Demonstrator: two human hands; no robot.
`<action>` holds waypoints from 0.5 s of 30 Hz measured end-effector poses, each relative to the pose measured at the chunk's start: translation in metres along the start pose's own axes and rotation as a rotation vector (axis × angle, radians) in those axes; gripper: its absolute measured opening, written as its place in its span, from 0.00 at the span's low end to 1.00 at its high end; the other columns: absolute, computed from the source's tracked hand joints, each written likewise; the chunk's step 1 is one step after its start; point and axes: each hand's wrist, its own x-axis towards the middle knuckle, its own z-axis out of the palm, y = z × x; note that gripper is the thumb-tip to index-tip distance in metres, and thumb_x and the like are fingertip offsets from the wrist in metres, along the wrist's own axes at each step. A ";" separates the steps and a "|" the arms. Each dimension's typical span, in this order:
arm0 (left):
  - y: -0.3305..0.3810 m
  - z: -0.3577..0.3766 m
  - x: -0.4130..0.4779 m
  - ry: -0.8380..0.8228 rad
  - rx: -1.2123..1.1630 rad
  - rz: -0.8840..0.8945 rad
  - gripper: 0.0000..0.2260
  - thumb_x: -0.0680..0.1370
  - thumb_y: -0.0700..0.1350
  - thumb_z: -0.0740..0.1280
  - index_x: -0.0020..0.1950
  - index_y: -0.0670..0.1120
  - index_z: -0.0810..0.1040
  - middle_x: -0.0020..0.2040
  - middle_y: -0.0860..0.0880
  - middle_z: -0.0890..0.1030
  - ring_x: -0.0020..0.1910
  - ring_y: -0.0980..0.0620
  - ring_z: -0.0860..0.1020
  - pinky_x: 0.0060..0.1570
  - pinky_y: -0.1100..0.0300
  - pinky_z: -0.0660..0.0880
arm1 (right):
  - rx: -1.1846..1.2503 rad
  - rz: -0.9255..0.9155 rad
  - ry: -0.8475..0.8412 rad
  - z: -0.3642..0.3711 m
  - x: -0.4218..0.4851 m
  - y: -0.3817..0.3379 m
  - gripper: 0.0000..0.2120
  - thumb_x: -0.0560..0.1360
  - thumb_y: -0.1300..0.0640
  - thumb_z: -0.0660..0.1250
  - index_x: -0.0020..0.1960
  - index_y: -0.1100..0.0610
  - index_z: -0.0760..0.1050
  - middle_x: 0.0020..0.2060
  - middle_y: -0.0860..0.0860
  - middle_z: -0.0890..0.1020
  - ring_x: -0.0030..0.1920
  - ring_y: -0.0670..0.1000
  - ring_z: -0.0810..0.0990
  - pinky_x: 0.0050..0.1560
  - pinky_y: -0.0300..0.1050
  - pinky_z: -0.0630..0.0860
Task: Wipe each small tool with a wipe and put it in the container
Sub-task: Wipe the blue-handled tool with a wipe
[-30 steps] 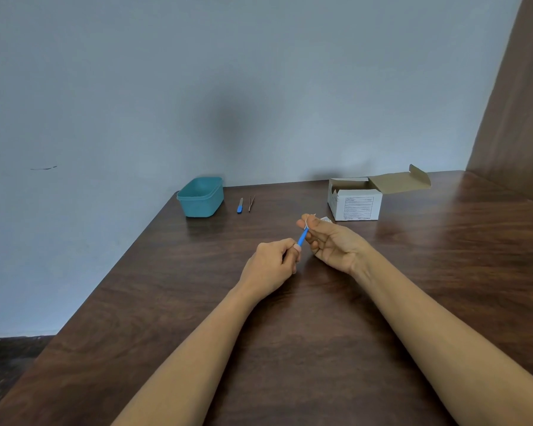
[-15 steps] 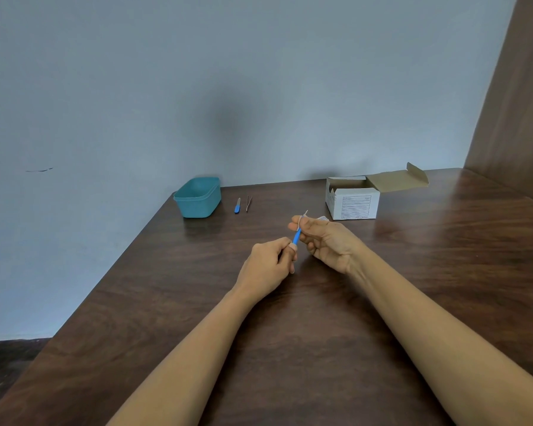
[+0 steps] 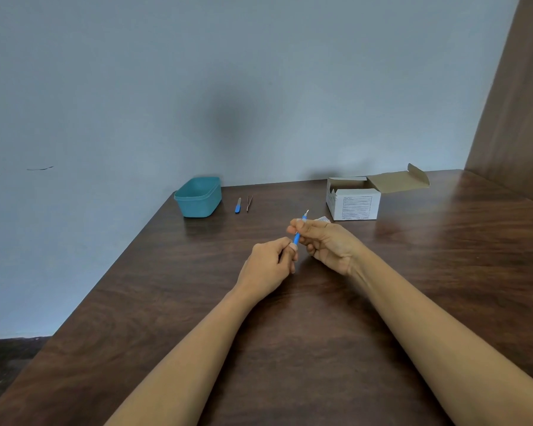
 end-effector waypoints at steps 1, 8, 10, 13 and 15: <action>0.000 0.000 0.000 -0.002 -0.001 -0.002 0.13 0.82 0.46 0.58 0.37 0.54 0.73 0.30 0.56 0.78 0.34 0.54 0.78 0.46 0.48 0.77 | -0.008 -0.001 0.005 0.000 0.000 0.000 0.02 0.74 0.59 0.69 0.45 0.55 0.80 0.37 0.47 0.85 0.37 0.41 0.79 0.37 0.33 0.66; -0.002 0.000 0.002 0.033 -0.001 -0.013 0.13 0.82 0.48 0.59 0.38 0.53 0.74 0.30 0.56 0.78 0.33 0.56 0.78 0.44 0.49 0.78 | -0.025 -0.030 0.105 0.002 0.008 0.008 0.05 0.71 0.56 0.73 0.42 0.57 0.81 0.36 0.48 0.84 0.34 0.42 0.73 0.31 0.31 0.69; -0.002 0.000 0.001 0.047 -0.002 -0.004 0.13 0.82 0.48 0.59 0.38 0.53 0.74 0.31 0.55 0.78 0.32 0.57 0.77 0.42 0.52 0.78 | -0.023 -0.013 0.054 0.001 0.007 0.008 0.03 0.73 0.57 0.71 0.44 0.57 0.81 0.37 0.48 0.85 0.36 0.42 0.75 0.33 0.31 0.70; -0.002 -0.001 0.001 0.075 -0.030 0.001 0.12 0.82 0.46 0.59 0.39 0.51 0.75 0.31 0.55 0.78 0.31 0.58 0.76 0.40 0.56 0.76 | -0.038 0.000 -0.018 0.000 0.007 0.008 0.03 0.74 0.61 0.69 0.46 0.56 0.81 0.38 0.47 0.85 0.40 0.42 0.77 0.34 0.31 0.69; -0.002 -0.001 0.002 0.079 -0.046 -0.007 0.13 0.82 0.46 0.59 0.39 0.51 0.75 0.31 0.55 0.78 0.31 0.59 0.76 0.39 0.58 0.75 | -0.035 -0.010 -0.008 0.001 0.006 0.009 0.03 0.74 0.61 0.70 0.47 0.56 0.82 0.39 0.46 0.85 0.39 0.42 0.77 0.34 0.30 0.69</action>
